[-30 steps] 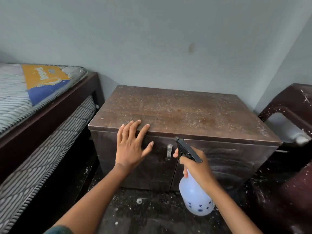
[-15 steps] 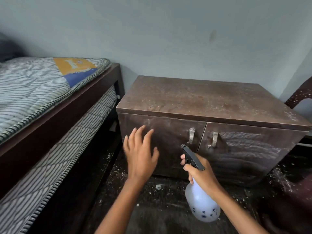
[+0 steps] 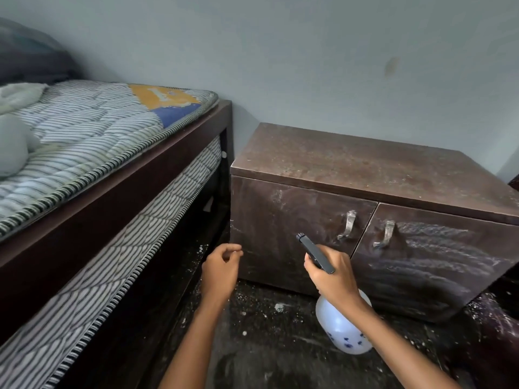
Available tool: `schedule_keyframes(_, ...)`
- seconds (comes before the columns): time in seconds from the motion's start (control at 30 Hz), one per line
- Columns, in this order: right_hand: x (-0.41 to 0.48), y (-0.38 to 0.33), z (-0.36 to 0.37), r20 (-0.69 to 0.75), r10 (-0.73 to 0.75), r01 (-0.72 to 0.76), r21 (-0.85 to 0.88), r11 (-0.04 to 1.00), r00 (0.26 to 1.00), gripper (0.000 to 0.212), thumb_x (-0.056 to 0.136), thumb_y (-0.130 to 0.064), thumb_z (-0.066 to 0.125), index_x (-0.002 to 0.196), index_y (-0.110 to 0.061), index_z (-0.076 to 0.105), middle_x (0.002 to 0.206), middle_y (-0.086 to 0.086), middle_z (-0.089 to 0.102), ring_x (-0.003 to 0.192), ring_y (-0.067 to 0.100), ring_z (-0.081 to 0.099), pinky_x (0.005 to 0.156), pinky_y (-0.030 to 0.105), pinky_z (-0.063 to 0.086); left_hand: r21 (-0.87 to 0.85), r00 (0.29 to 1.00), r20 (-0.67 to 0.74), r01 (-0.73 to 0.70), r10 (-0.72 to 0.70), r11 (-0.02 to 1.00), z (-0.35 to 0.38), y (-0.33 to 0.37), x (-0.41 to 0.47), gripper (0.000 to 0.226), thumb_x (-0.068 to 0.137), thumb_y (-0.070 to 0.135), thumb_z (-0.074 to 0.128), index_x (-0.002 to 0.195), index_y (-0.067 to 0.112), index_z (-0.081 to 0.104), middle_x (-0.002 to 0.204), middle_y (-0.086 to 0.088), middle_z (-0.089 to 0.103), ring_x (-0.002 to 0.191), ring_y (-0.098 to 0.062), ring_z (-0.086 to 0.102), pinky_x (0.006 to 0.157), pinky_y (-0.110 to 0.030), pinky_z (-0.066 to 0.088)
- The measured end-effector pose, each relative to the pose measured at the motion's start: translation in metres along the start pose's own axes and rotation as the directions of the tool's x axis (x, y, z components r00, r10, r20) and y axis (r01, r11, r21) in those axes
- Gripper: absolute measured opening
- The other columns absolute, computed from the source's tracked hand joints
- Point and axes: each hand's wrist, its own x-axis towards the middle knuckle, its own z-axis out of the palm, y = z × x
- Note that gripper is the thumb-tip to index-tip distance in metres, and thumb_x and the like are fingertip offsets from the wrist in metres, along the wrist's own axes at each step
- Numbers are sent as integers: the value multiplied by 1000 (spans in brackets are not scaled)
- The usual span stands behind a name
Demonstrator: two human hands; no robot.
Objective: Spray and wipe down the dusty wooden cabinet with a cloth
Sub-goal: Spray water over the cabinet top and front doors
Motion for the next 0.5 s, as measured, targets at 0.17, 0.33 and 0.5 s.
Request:
schedule_keyframes(0.17,-2,7,-7,151,5,1,-39,999,989,10,78,-9,62,68,-12,59,49,-2,52,45,22,46,47,36,40,-101,999,16,48,-47,994,0,4,-1,26,90,10,50,76,29,61,83,6,67,91,-19,65,91,-38,51)
schedule_keyframes(0.33,0,8,-16,26,-53,56,-110,992,998,23,79,-7,63,59,-9,51,45,-4,42,40,17,35,46,30,29,-121,996,37,80,-76,989,5,4,-2,25,91,10,48,77,27,61,84,6,67,89,-19,65,92,-37,50)
schedule_keyframes(0.5,3,22,-34,-39,79,-76,64,995,996,19,83,-6,63,67,-15,57,44,-2,43,40,23,39,42,38,36,-144,996,58,71,-64,987,5,4,-1,22,92,12,47,81,25,61,86,5,66,87,-18,64,79,-29,46)
